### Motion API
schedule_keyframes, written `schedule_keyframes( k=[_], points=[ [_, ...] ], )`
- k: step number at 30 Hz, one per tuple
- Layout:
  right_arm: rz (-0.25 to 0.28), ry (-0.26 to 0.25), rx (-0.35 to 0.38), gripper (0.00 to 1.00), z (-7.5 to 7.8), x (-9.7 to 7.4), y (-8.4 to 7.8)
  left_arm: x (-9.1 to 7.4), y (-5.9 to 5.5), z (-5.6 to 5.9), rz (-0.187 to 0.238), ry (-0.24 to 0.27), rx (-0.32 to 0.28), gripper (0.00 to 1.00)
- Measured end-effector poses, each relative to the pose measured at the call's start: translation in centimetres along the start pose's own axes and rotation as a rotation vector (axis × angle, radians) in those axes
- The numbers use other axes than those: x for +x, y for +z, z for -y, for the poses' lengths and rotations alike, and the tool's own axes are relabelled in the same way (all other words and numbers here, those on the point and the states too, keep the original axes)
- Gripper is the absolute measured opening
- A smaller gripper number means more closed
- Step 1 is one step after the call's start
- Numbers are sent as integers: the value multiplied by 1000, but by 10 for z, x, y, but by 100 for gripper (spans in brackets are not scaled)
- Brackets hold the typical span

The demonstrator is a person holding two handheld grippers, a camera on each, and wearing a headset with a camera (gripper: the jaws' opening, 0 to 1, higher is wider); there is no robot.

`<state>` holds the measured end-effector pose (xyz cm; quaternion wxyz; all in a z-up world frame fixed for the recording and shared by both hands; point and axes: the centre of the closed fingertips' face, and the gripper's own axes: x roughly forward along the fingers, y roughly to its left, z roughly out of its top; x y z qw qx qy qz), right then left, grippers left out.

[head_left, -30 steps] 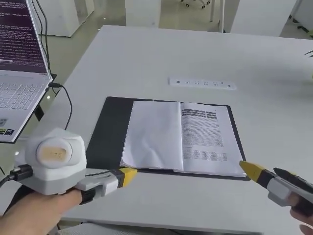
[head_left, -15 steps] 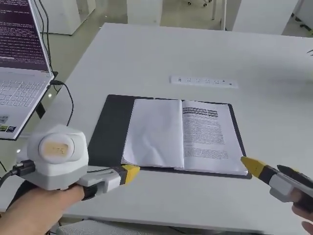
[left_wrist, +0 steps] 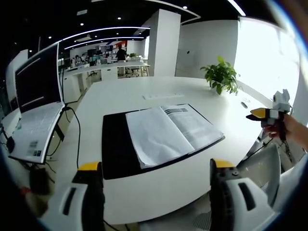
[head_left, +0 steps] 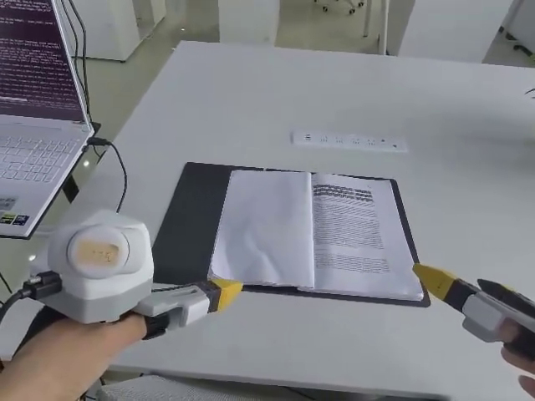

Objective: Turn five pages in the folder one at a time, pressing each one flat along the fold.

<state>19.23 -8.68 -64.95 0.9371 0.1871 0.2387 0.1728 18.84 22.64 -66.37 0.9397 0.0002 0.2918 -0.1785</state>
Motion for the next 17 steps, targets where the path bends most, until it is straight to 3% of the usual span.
schedule_keyframes(
  k=[17],
  points=[
    [0,-3,5,78,3,-3,-1,-1,-2,-1,-6,2,3,90]
  ],
)
